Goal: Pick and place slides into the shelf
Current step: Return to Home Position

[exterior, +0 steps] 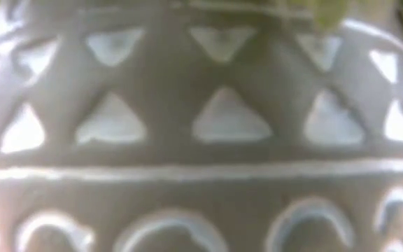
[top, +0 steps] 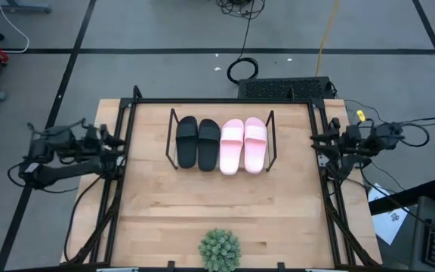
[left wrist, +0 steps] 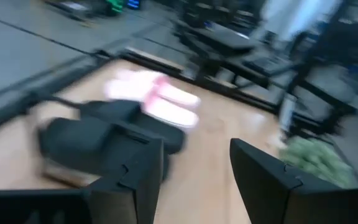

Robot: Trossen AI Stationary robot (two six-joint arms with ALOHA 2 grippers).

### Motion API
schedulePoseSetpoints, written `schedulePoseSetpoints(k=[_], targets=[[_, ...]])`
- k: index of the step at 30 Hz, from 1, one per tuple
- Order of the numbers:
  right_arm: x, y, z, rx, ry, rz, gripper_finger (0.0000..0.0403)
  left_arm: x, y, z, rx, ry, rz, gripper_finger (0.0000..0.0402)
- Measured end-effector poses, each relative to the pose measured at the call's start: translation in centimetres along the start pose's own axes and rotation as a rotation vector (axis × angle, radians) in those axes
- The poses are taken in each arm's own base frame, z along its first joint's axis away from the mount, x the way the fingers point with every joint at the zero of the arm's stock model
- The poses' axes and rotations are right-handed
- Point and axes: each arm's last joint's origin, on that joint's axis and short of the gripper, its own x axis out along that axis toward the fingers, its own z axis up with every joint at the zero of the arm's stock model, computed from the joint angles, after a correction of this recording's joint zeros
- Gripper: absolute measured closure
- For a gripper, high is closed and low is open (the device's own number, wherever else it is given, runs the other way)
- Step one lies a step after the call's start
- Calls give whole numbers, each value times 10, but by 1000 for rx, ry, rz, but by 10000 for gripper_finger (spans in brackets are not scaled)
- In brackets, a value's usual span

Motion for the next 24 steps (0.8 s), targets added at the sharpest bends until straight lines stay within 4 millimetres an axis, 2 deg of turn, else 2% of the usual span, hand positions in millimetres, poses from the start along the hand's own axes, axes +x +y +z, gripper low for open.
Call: schedulePoseSetpoints(k=[6,9,13,15,20,24], targets=[[16,9,-26,-4,31,-5,271,45,9,-24,12,24,-89,213],[18,9,-31,8,45,-8,271,46,8,-22,12,0,-111,213],[18,9,-30,23,41,-15,271,38,5,-13,-94,-33,-121,213],[19,10,-31,34,22,-8,271,43,5,-12,-108,-77,-134,213],[27,14,-48,26,33,-6,271,81,15,-41,-119,-79,-197,213],[32,16,-60,59,38,-9,271,99,19,-61,-89,-97,-260,213]])
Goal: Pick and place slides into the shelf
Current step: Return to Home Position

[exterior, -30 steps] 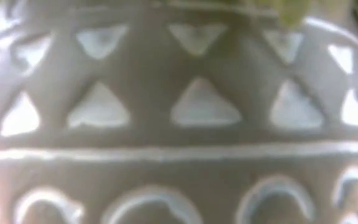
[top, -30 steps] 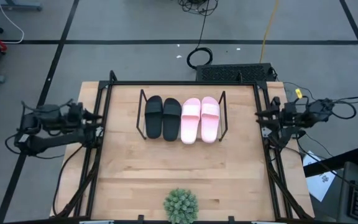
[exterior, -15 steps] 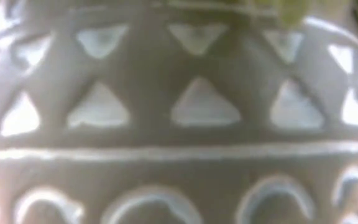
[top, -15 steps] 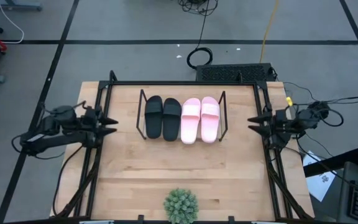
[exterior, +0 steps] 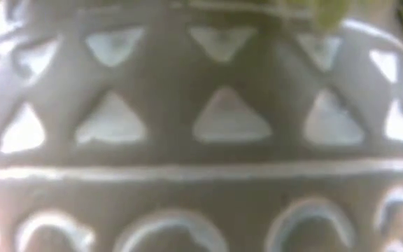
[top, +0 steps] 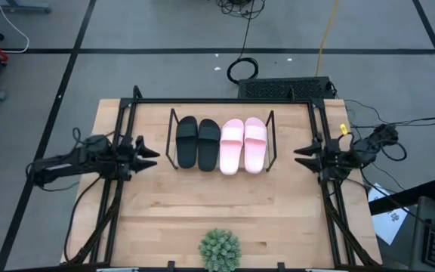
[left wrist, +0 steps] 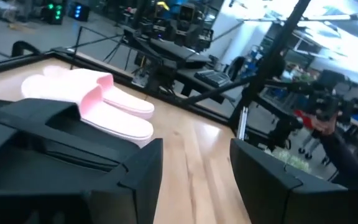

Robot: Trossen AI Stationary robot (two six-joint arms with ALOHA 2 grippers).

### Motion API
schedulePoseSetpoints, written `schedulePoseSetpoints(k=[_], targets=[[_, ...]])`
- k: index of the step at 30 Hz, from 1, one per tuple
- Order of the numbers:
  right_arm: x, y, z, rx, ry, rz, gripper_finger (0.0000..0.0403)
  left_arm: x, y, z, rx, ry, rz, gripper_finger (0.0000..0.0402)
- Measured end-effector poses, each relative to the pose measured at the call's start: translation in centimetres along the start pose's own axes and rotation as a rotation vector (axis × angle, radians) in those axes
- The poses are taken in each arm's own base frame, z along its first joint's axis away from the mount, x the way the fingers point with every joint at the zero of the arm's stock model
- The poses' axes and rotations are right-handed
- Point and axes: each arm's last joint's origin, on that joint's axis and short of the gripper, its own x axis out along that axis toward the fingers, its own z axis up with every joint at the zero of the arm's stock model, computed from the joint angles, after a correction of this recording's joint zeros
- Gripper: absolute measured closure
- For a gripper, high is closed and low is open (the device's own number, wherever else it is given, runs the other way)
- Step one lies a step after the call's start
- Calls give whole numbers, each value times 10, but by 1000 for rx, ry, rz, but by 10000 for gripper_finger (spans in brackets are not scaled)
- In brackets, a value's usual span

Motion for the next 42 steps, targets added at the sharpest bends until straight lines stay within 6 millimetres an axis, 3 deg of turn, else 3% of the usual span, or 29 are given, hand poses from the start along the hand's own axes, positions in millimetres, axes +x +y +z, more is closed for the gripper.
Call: schedulePoseSetpoints(k=[8,13,19,28,36,42], targets=[[11,3,-24,-3,-37,29,271,3,-4,-7,147,27,-49,213],[16,1,-38,-56,-17,-6,271,3,-3,-12,179,49,46,213],[18,-6,-37,-103,-36,-79,271,1,-2,-13,208,71,114,213],[21,-14,-36,-125,-31,-90,271,-8,-10,6,225,32,158,213],[24,-20,-36,-98,-6,-27,271,5,-3,-12,231,-1,79,213],[26,-22,-43,-124,37,-4,271,10,5,-27,223,38,113,213]])
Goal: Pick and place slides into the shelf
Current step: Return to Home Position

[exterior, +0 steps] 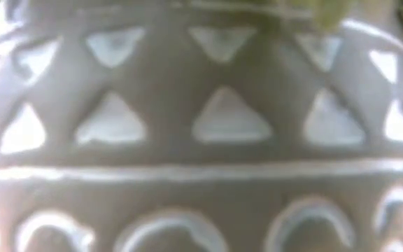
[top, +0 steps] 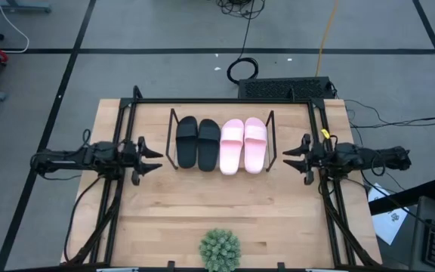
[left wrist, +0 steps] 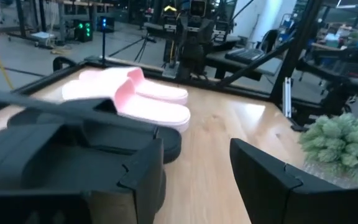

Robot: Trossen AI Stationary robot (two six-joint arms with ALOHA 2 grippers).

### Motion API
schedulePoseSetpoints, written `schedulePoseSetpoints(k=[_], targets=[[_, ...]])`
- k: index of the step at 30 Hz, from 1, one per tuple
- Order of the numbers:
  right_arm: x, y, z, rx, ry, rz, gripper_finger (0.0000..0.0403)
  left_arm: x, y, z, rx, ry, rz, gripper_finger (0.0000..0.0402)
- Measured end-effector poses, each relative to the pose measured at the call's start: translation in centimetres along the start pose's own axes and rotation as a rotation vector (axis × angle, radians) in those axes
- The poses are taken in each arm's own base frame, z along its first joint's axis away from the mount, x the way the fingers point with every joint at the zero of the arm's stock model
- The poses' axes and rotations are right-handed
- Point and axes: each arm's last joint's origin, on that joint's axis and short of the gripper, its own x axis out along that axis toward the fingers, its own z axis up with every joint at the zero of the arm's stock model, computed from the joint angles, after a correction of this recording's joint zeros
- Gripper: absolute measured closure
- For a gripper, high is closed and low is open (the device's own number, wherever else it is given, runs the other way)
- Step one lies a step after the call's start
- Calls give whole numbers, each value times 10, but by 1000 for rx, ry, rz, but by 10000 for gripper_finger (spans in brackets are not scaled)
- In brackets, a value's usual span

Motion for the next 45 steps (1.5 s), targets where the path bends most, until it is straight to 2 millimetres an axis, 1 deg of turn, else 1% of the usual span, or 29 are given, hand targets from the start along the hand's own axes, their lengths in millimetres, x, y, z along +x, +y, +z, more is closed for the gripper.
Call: schedulePoseSetpoints(k=[3,5,7,13,20,24,32,45], targets=[[4,-1,-13,-7,40,-5,271,2,1,-7,1,24,8,213],[5,-1,-21,-9,62,-8,271,2,2,-7,3,19,21,213],[6,-1,-22,-5,57,-7,271,2,2,-7,12,20,23,213],[6,-1,-23,-30,62,23,271,2,2,-7,38,22,24,213],[6,0,-24,-80,70,60,271,2,2,-11,-29,59,23,213],[6,2,-25,-81,80,126,271,2,2,-11,-39,59,24,213],[6,2,-25,-121,79,122,271,2,3,-11,-19,52,57,213],[7,3,-23,-116,40,127,271,2,3,-11,-48,50,58,213]])
